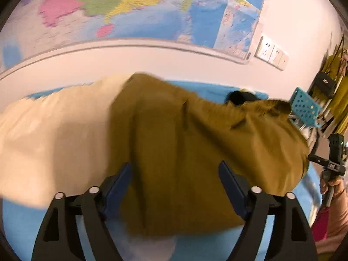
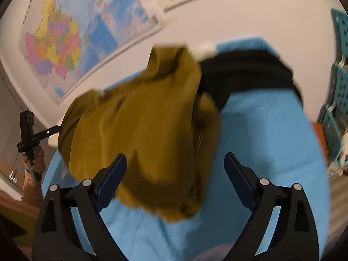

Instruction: Fold large clothes

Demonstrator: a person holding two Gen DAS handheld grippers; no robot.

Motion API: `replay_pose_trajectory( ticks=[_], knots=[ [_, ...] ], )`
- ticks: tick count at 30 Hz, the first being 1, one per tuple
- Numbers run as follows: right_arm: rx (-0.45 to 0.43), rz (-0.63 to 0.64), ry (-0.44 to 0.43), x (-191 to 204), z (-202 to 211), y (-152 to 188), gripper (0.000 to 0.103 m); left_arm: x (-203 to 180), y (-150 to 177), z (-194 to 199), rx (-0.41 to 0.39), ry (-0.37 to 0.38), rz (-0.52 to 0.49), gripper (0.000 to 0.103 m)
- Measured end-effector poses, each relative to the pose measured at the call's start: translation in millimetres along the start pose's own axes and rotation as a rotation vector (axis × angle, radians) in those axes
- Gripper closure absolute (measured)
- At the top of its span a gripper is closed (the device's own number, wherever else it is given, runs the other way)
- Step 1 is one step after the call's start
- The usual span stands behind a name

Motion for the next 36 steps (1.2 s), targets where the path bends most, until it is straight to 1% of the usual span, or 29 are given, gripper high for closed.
replay_pose_trajectory(
  ticks=[3,5,6,7,8,9,10,11,12,13,14,16,17,19,20,21,22,23,24,25,26,27,28,29,30,31,33,34,36],
  knots=[
    [0.0,0.039,0.007,5.6,-9.4,10.6,0.013,6.4,25.0,-0.6,0.023,0.02,0.038,0.015],
    [0.009,0.04,-0.015,8.4,-17.5,14.1,0.016,7.0,39.3,-11.4,0.059,0.015,0.056,0.014],
    [0.017,0.03,-0.042,10.4,-20.0,15.2,0.027,5.2,45.0,-22.9,0.084,0.034,0.075,0.015],
    [0.027,0.016,-0.055,11.1,-22.2,15.4,0.033,1.9,48.4,-32.6,0.093,0.044,0.09,0.016],
    [0.029,0.02,-0.045,12.3,-22.5,14.2,0.042,0.0,49.6,-38.9,0.092,0.045,0.095,0.021],
    [0.025,0.026,-0.056,14.4,-18.1,11.7,0.065,-2.7,49.4,-45.4,0.089,0.043,0.09,0.037],
    [0.014,0.018,-0.062,13.5,-11.6,9.1,0.079,-3.6,49.1,-47.0,0.094,0.039,0.092,0.047],
    [-0.007,-0.002,-0.095,13.2,2.6,3.3,0.08,-5.2,46.4,-43.7,0.094,0.057,0.105,0.062],
    [-0.025,0.004,-0.116,15.5,15.3,-2.2,0.082,-6.2,45.4,-36.0,0.088,0.08,0.112,0.071],
    [-0.048,0.03,-0.122,19.9,30.2,-7.6,0.083,-5.0,45.3,-28.6,0.083,0.114,0.134,0.073],
    [-0.08,0.059,-0.125,23.6,53.5,-14.9,0.083,-6.3,45.2,-16.4,0.084,0.172,0.171,0.076],
    [-0.134,0.099,-0.121,28.4,89.5,-26.4,0.086,-12.1,51.0,1.3,0.098,0.216,0.193,0.077],
    [-0.162,0.129,-0.123,30.6,111.8,-30.6,0.086,-17.1,56.3,12.0,0.102,0.235,0.186,0.077],
    [-0.166,0.154,-0.106,27.8,130.7,-29.6,0.086,-29.0,75.1,26.2,0.127,0.309,0.198,0.077],
    [-0.131,0.165,-0.077,19.9,128.9,-21.8,0.086,-35.2,90.6,27.0,0.158,0.339,0.205,0.076],
    [-0.091,0.152,-0.054,10.8,120.4,-12.8,0.085,-36.9,103.0,23.7,0.189,0.343,0.205,0.075],
    [-0.038,0.119,-0.04,-1.1,107.0,-2.7,0.084,-37.6,114.3,16.8,0.22,0.328,0.205,0.074],
    [0.046,0.097,-0.01,-16.2,85.3,16.8,0.082,-35.7,125.4,9.3,0.25,0.298,0.202,0.07],
    [0.112,0.078,0.045,-32.1,67.2,34.4,0.074,-33.7,133.7,3.2,0.267,0.289,0.206,0.064],
    [0.134,0.056,0.063,-39.5,60.7,41.9,0.06,-34.0,133.6,3.6,0.263,0.295,0.2,0.063],
    [0.138,0.024,0.08,-49.0,56.5,48.5,0.053,-34.5,130.4,7.9,0.259,0.282,0.179,0.061],
    [0.107,-0.009,0.082,-53.8,60.5,47.5,0.046,-33.5,127.4,13.9,0.251,0.261,0.157,0.057],
    [0.074,-0.023,0.081,-54.0,66.7,43.3,0.046,-33.0,121.1,20.8,0.231,0.219,0.12,0.053],
    [0.031,-0.018,0.1,-51.7,75.3,36.6,0.045,-34.3,111.0,28.1,0.201,0.165,0.073,0.051],
    [-0.007,0.006,0.144,-47.6,83.4,28.5,0.038,-38.0,98.3,43.5,0.15,0.127,0.011,0.047],
    [-0.038,0.026,0.172,-42.6,87.8,21.4,0.034,-40.9,92.6,52.8,0.125,0.12,-0.017,0.045],
    [-0.113,0.08,0.164,-25.8,99.7,8.3,0.034,-56.0,72.5,69.6,0.047,0.073,-0.118,0.037],
    [-0.127,0.099,0.141,-14.6,97.9,2.7,0.034,-64.7,65.9,70.5,0.031,0.07,-0.152,0.036],
    [-0.125,0.178,0.121,15.4,77.3,-7.6,0.034,-83.3,60.9,67.5,0.035,0.103,-0.211,0.036]
  ],
)
Point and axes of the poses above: each gripper's, at about its wrist camera, not at the fingertips, and z roughly against the way its jaws point, x to its left, y to its underside, the point moved 8 cm from there along -z, roughly the way its jaws point, and after that the axes turned 6 degrees about y, right-handed, at the moved point
